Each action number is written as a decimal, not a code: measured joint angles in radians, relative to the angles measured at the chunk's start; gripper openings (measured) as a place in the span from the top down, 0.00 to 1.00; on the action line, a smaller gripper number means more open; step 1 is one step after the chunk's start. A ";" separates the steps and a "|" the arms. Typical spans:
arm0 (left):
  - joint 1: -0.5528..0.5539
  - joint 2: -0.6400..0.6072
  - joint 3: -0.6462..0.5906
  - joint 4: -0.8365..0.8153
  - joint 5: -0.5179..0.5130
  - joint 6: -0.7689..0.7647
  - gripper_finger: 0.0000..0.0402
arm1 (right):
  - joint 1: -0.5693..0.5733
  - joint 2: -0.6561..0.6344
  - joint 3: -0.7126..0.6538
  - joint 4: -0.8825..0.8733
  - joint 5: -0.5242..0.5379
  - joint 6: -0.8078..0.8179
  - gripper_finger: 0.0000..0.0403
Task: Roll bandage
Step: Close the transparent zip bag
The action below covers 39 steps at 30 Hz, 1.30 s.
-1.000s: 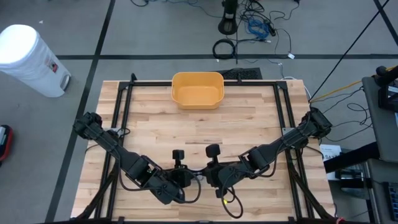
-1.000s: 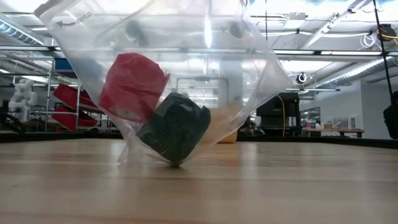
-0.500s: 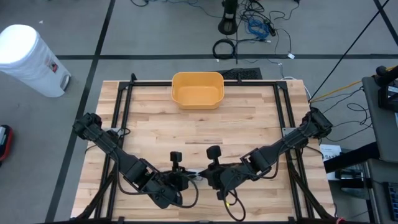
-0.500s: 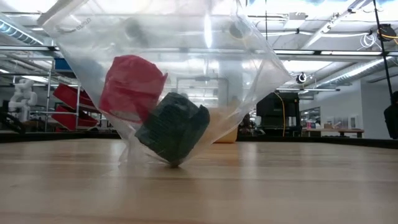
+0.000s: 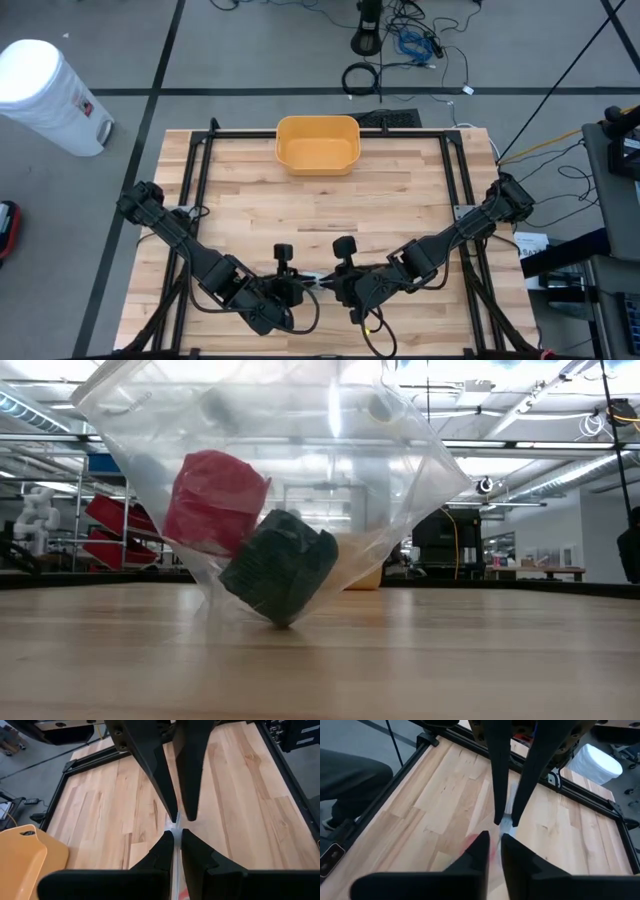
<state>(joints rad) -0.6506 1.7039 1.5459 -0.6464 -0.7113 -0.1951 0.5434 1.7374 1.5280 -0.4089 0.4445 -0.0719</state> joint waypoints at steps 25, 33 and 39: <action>-0.002 0.000 0.021 0.011 -0.009 0.027 0.93 | 0.011 0.028 0.001 -0.053 0.005 0.101 0.74; -0.005 0.000 0.021 0.011 -0.001 0.020 0.93 | 0.101 0.028 0.000 -0.191 0.202 0.292 0.74; -0.004 0.000 0.021 0.016 0.000 0.020 0.93 | 0.151 0.053 -0.022 -0.130 0.341 0.315 0.74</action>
<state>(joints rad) -0.6548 1.7039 1.5673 -0.6303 -0.7109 -0.1750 0.6940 1.7902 1.5063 -0.5387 0.7857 0.2432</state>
